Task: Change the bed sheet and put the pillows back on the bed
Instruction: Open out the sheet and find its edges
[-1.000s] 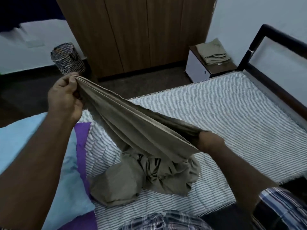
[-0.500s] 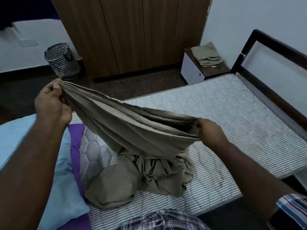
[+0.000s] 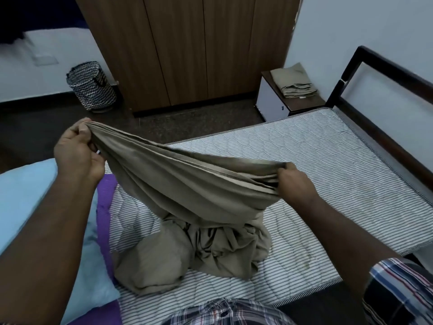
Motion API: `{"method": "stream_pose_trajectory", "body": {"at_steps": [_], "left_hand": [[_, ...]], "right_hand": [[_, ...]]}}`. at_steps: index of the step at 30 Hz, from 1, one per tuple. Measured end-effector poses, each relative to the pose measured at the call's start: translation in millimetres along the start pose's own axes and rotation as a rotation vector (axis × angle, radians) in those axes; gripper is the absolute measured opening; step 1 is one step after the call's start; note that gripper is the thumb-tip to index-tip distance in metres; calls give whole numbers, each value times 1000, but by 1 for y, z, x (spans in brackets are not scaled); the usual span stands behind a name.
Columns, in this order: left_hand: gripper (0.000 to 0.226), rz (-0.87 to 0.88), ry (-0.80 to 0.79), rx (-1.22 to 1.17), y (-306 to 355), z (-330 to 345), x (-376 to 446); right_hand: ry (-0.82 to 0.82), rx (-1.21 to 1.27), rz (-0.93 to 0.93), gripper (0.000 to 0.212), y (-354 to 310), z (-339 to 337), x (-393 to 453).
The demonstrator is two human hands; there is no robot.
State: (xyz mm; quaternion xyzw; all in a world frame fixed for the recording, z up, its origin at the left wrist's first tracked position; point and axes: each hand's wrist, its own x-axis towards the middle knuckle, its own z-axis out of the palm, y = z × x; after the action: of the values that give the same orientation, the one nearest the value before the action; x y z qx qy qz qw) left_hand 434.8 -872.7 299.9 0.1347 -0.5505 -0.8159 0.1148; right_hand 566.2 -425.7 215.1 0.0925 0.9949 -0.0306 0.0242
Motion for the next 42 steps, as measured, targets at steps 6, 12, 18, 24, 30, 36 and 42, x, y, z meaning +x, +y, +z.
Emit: {"method": "stream_pose_trajectory", "body": {"at_steps": [6, 12, 18, 24, 30, 36, 42], "left_hand": [[30, -24, 90, 34, 2, -10, 1], [36, -27, 90, 37, 2, -8, -2], [37, 8, 58, 52, 4, -4, -6], [30, 55, -29, 115, 7, 8, -17], [30, 131, -168, 129, 11, 20, -28], [29, 168, -255, 139, 13, 21, -31], [21, 117, -161, 223, 0, 22, -19]], "right_hand": [[198, 488, 194, 11, 17, -16, -1], [241, 790, 310, 12, 28, -14, -3], [381, 534, 197, 17, 31, -4, -9], [300, 1018, 640, 15, 39, -7, 6], [101, 886, 680, 8, 67, -1, 26], [75, 671, 700, 16, 68, 24, 13], [-95, 1248, 657, 19, 67, 30, 13]]}}
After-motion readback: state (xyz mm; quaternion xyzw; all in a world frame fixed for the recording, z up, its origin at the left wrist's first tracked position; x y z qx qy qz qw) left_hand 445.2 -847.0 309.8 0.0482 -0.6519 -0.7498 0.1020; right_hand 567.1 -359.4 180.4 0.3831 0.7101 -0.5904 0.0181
